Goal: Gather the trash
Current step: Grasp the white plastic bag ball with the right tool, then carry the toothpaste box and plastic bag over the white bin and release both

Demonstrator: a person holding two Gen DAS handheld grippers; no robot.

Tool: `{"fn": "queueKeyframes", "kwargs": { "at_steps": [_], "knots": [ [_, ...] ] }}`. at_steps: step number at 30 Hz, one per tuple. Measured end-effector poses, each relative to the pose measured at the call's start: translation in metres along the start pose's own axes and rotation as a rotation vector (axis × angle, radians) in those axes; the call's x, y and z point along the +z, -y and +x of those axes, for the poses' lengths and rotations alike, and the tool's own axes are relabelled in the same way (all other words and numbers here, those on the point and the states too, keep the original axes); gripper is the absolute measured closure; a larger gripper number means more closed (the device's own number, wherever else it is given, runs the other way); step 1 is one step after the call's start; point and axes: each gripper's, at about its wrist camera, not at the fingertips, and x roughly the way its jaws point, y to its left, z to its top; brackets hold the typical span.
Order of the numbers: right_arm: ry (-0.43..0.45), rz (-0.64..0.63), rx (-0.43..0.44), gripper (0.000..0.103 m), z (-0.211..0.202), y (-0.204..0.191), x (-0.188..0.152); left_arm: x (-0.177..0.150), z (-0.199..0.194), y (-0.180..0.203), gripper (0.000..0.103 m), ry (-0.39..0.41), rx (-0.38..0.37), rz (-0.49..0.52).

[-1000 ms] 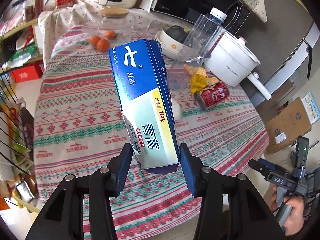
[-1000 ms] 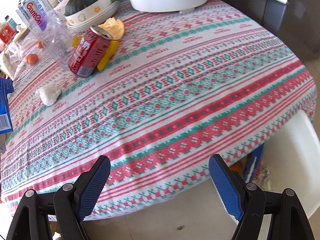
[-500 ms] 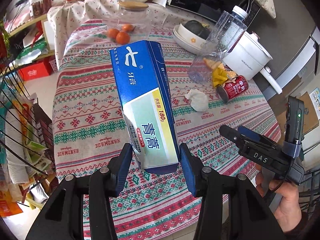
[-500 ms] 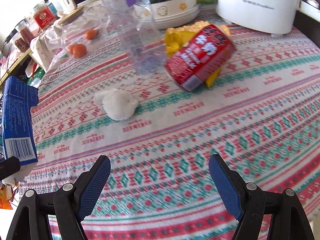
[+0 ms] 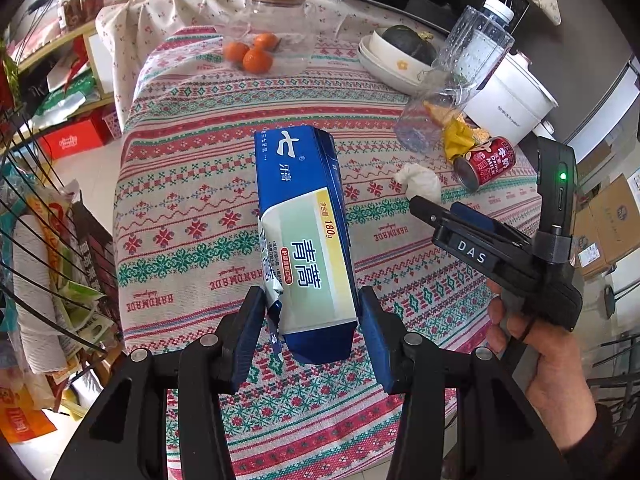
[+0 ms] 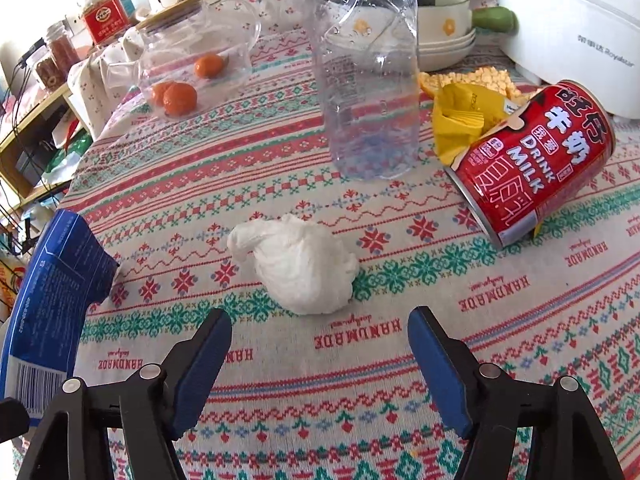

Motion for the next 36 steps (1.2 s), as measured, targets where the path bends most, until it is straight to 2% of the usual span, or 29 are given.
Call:
{"fn": "queueKeyframes", "kwargs": {
  "at_steps": [5,7,8,18,25,36],
  "knots": [
    [0.022,-0.007,0.005,0.048,0.007,0.000,0.004,0.000,-0.002,0.002,0.054,0.009,-0.005,0.001],
    [0.035,-0.013,0.027,0.067,0.005,0.000,0.004,0.000,-0.004,0.002,0.054,0.017,-0.009,0.001],
    [0.036,-0.016,0.035,0.071,0.005,0.000,0.005,0.001,-0.006,0.002,0.054,0.021,-0.013,0.003],
    [0.045,0.000,0.081,0.073,-0.039,0.016,0.002,0.002,-0.013,0.020,0.056,0.031,-0.069,0.011],
    [0.043,-0.011,0.049,0.073,-0.086,0.044,-0.005,-0.005,-0.015,0.055,0.057,0.023,-0.128,0.058],
    [0.009,0.093,-0.032,0.073,-0.155,0.120,-0.028,-0.016,-0.017,0.116,0.057,0.000,-0.226,0.143]
  ]
}}
